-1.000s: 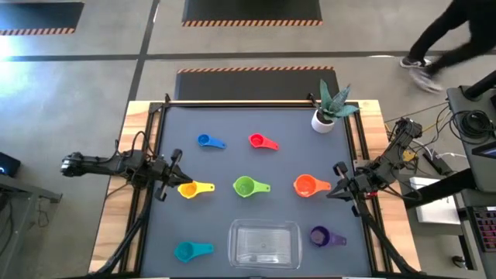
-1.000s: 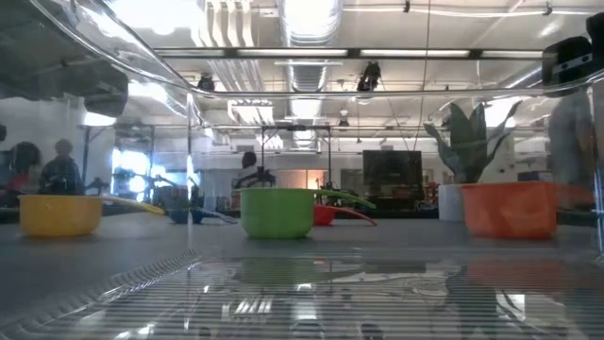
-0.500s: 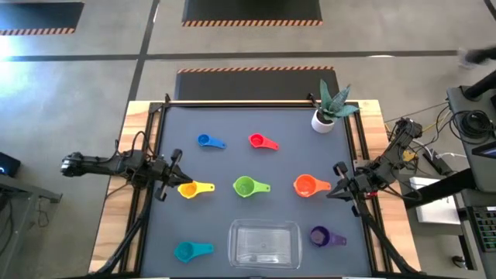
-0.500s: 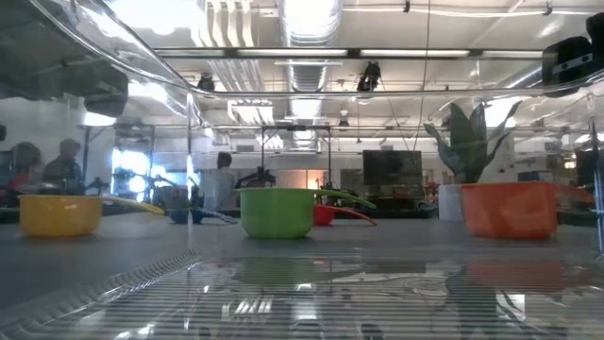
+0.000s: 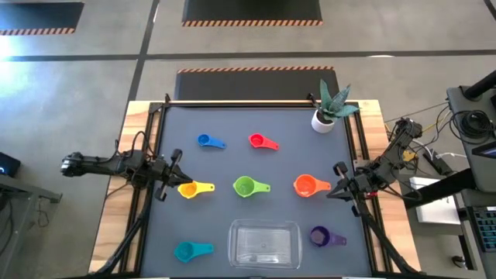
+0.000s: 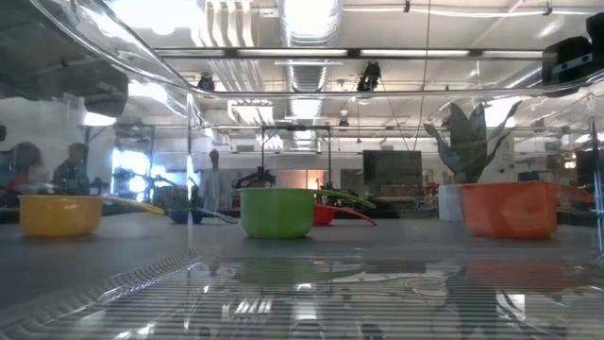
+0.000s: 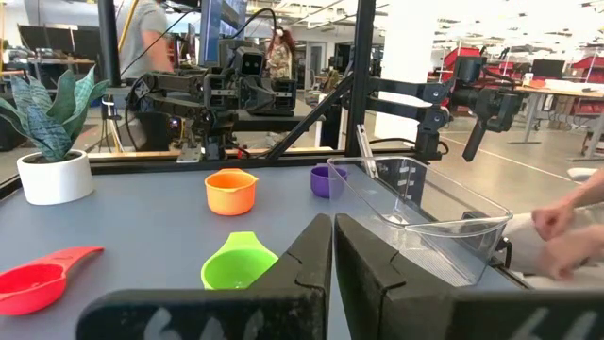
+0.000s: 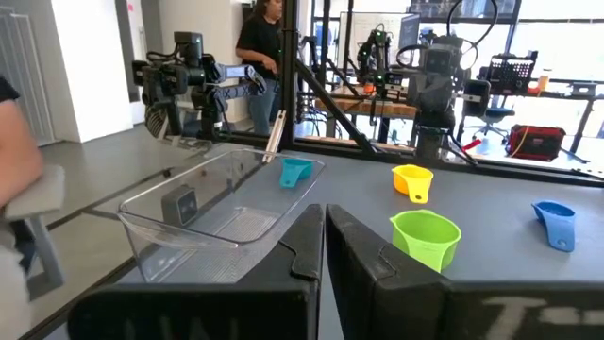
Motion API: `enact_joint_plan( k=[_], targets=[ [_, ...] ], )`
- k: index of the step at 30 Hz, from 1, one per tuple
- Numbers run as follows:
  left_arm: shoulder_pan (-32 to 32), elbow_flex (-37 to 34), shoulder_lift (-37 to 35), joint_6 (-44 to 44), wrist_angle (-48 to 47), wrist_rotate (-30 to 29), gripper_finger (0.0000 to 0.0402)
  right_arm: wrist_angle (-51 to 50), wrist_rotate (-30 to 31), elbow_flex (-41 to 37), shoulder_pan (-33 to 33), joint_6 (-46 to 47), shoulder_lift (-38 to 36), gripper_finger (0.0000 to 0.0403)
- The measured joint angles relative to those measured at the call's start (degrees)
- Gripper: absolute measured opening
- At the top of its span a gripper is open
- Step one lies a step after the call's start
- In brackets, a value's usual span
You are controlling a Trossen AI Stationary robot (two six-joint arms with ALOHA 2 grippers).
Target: Nest measuring cups in basket
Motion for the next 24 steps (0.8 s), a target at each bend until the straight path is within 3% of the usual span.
enact_joint_plan(
  k=[18,24],
  targets=[
    [-0.01,0.0,0.0,0.0,0.02,0.0,0.0,0.0,0.0,-0.01,-0.01,-0.18,0.0,0.0009],
    [0.0,-0.02,0.02,0.0,0.02,0.0,0.0,-0.01,0.04,-0.01,-0.01,-13.59,0.0,0.0009]
  ],
)
